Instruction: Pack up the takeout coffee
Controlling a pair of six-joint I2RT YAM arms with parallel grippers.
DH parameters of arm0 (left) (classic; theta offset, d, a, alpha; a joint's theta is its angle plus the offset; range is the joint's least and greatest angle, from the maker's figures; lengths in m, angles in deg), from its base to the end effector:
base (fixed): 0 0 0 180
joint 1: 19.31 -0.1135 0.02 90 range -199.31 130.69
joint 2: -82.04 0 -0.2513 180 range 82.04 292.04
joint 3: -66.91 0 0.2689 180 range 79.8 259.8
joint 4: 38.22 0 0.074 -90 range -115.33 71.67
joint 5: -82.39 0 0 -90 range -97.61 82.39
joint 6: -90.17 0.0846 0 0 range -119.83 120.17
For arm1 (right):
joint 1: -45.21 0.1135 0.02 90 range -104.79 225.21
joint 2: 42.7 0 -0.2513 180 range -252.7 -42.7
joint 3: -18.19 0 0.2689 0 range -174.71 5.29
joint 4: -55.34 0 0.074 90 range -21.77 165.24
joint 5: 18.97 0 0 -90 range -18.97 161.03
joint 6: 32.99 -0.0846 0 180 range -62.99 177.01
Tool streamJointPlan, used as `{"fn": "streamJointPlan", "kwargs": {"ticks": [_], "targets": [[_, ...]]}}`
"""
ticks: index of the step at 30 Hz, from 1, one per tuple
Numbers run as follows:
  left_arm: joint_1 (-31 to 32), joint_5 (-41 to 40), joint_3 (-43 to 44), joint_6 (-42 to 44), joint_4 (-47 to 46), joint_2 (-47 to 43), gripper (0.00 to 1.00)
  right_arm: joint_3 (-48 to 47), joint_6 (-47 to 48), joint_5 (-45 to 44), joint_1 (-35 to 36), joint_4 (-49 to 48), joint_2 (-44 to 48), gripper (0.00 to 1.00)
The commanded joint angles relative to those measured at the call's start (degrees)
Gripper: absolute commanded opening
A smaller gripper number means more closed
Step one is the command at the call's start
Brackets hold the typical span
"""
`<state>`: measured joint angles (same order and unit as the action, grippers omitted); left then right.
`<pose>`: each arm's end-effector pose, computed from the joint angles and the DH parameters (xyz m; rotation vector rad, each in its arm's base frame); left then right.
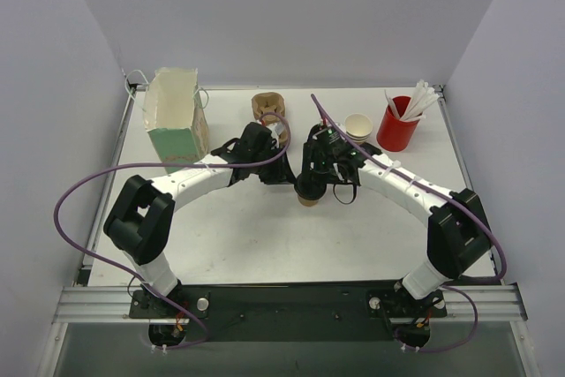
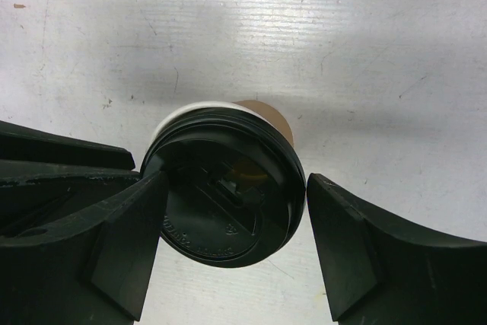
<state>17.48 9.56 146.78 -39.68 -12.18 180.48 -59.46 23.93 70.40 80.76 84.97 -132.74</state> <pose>0.3230 -0.2727 0.1677 0.0922 2.5345 -0.9561 0.3265 0.2322 0.2009 -0.0455 2.3791 0.5862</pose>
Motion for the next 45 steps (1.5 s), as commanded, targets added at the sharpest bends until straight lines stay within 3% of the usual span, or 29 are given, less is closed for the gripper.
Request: {"fn": "streamJointPlan", "kwargs": {"ticks": [1, 26, 45], "targets": [[0.4, -0.4, 2.8, 0.0, 1.0, 0.5, 0.33, -2.7, 0.5, -0.2, -0.6, 1.8, -1.4, 0.68], [-1.7, 1.0, 4.1, -2.0, -2.3, -0.8, 0.35, -0.2, 1.4, 2.1, -2.2, -0.1, -0.7, 0.68], [-2.6, -2.1, 12.9, -1.8, 1.9, 9.1, 0.35, 3.9, 1.2, 2.6, -2.8, -2.1, 1.9, 0.68]]}}
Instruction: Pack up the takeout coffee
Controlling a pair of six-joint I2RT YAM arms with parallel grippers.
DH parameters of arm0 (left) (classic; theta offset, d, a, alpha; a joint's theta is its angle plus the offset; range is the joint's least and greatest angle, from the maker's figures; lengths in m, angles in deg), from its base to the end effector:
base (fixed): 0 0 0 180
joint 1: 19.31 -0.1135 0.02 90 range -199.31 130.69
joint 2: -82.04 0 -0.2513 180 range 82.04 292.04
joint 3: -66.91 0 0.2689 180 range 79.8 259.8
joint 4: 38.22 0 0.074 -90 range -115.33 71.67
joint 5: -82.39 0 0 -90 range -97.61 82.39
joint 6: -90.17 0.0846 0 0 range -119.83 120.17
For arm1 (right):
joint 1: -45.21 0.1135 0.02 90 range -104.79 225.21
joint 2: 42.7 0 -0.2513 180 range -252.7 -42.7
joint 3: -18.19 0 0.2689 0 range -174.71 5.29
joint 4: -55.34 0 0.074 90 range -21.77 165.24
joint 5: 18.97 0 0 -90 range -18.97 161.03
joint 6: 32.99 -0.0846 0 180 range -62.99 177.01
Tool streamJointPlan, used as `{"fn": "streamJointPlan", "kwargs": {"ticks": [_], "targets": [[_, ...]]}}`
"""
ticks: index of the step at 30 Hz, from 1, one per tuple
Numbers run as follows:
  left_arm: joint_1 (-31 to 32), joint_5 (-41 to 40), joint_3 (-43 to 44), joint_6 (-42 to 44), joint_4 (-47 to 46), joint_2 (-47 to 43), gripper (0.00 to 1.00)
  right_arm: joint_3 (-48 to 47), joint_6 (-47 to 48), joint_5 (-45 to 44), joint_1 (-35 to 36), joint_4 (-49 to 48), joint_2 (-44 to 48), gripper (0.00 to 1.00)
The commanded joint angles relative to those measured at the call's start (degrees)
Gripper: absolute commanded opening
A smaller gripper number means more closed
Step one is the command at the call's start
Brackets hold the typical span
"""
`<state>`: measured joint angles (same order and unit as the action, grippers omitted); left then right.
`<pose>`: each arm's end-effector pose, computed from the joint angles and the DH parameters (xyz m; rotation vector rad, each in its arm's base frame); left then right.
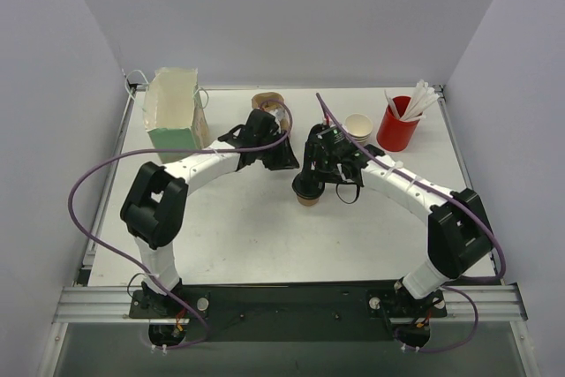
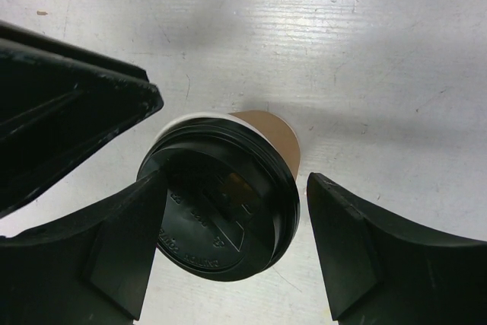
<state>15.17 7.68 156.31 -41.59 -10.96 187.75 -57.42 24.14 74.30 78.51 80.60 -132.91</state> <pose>0.3656 -0.2782 0.1726 -0.0151 2.5076 -0.9272 0.3340 0.2252 0.1955 -0.0403 2.3556 0.6579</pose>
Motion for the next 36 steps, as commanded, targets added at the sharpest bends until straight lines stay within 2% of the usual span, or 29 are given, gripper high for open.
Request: {"fn": "streamJointPlan", "kwargs": {"ticks": [1, 7, 21, 36], "targets": [[-0.3, 0.2, 3.7, 0.2, 0.7, 2.6, 0.35, 2.0, 1.0, -1.2, -0.6, 2.1, 2.3, 0.69], [0.1, 1.8, 4.8, 0.2, 0.6, 4.8, 0.35, 2.5, 1.0, -1.1, -0.7, 1.7, 2.9, 0.68], [1.5, 2.6, 0.5, -1.3, -2.1, 3.4, 0.34, 3.9, 1.0, -1.0, -0.7, 0.4, 3.7, 0.66], [2.8, 2.4, -4.4, -3.1, -2.2, -1.9, 0.33, 7.7, 2.5, 3.6, -2.4, -5.8, 5.7, 0.65]]}}
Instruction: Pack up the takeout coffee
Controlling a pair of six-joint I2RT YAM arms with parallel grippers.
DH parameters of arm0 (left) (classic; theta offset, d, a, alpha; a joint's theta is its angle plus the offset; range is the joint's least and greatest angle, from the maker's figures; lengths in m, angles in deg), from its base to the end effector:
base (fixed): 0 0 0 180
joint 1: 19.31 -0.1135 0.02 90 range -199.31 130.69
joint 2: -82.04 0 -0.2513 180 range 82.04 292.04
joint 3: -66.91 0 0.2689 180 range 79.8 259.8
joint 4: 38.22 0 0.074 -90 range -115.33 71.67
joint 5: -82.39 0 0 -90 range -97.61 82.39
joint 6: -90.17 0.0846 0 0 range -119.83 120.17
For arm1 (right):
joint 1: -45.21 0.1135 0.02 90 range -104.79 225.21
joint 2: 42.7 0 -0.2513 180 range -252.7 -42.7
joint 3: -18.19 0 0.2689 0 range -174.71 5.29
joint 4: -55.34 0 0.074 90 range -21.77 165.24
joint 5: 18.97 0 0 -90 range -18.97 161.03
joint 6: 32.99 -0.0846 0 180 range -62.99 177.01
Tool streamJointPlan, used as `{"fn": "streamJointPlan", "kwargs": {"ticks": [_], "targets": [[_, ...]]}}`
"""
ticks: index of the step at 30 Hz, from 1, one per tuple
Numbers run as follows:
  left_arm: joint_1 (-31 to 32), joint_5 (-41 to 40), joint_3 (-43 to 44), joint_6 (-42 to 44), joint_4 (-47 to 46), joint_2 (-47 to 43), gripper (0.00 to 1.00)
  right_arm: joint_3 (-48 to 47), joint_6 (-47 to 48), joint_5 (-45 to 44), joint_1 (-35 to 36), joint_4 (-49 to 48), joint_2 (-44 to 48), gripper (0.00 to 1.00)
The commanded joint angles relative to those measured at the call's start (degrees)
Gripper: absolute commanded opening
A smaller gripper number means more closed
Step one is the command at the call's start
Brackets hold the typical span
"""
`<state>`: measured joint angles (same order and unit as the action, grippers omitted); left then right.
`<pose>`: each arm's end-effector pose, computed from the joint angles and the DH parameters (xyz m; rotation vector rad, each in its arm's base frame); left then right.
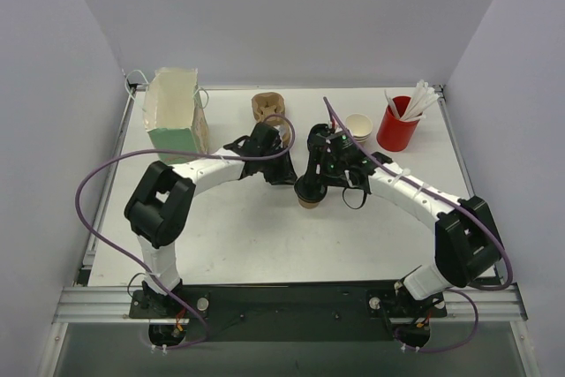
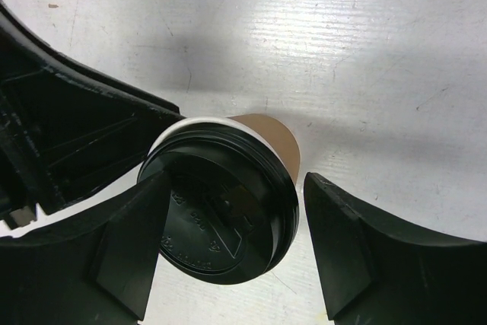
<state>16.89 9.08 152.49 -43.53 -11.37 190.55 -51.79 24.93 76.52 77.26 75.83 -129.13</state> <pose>0.3468 -0.2839 0.1287 -0.0311 2.6387 -0.9158 0.3252 0.2131 0.1931 -0.0547 2.3090 0.7058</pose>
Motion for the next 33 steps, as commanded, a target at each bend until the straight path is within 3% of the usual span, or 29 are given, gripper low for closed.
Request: {"fn": "streamJointPlan", "kwargs": {"ticks": [1, 33], "targets": [[1.1, 0.9, -0.8, -1.2, -1.7, -5.0, 0.34, 2.2, 1.8, 1.7, -1.3, -1.3, 1.9, 0.65], [1.9, -2.2, 0.3, -1.0, 1.3, -7.6, 0.34, 5.0, 1.7, 3.5, -4.0, -2.3, 5.2, 0.67]]}}
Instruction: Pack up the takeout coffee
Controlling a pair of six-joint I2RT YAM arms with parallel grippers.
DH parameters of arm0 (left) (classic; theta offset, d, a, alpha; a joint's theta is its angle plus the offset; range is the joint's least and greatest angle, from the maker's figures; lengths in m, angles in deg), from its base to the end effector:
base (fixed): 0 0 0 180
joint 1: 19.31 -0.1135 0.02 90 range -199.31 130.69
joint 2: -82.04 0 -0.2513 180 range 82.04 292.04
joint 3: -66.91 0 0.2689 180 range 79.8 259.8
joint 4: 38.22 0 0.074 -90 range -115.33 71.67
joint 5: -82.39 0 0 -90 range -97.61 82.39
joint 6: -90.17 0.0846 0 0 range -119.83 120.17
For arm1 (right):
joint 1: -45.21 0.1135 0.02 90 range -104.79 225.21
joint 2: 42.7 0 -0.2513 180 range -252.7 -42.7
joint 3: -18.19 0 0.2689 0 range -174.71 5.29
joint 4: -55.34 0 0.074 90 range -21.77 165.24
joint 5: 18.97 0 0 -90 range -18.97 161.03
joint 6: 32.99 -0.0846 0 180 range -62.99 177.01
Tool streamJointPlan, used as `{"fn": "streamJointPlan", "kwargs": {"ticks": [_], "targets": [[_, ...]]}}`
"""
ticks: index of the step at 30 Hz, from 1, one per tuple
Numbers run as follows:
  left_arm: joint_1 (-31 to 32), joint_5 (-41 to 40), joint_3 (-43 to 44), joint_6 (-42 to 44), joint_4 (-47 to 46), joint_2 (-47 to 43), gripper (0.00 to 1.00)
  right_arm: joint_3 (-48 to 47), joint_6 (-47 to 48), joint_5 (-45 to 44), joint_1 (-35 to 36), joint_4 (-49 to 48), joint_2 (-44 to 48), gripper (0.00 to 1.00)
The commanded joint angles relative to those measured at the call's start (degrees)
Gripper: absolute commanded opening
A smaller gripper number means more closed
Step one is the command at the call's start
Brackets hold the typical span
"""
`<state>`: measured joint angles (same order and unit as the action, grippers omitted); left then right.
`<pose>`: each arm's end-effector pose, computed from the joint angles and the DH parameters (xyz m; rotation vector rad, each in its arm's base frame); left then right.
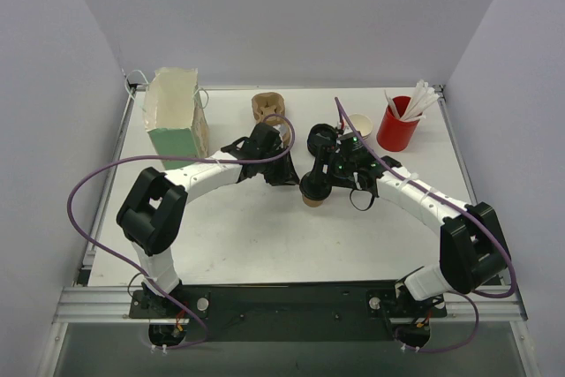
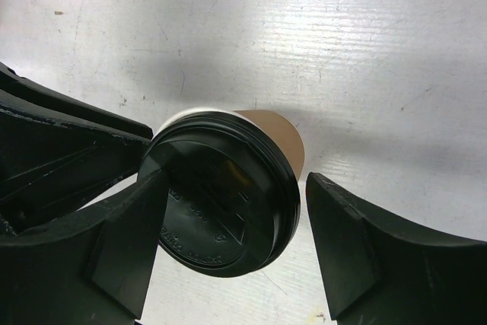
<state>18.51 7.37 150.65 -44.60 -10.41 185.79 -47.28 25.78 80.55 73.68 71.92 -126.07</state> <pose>0.3318 -0.2852 0.1502 -0.0260 2.6062 -0.9196 0.3244 0.1918 0.1913 -0.0447 2.2685 0.7576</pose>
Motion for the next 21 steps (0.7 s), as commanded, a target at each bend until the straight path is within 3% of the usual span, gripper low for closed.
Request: {"fn": "streamJointPlan", "kwargs": {"ticks": [1, 16, 21], "targets": [[0.2, -0.7, 2.4, 0.0, 0.5, -2.9, 0.34, 0.5, 0.8, -0.6, -0.4, 1.7, 2.2, 0.67], [-1.1, -1.7, 4.7, 2.1, 3.1, -3.3, 0.35, -0.4, 0.8, -0.8, -0.6, 3.2, 2.2, 0.67], [-2.5, -1.4, 4.8, 3.0, 3.5, -4.3, 0.40, -0.5, 0.8, -1.3, -0.7, 3.5, 2.4, 0.67]]}}
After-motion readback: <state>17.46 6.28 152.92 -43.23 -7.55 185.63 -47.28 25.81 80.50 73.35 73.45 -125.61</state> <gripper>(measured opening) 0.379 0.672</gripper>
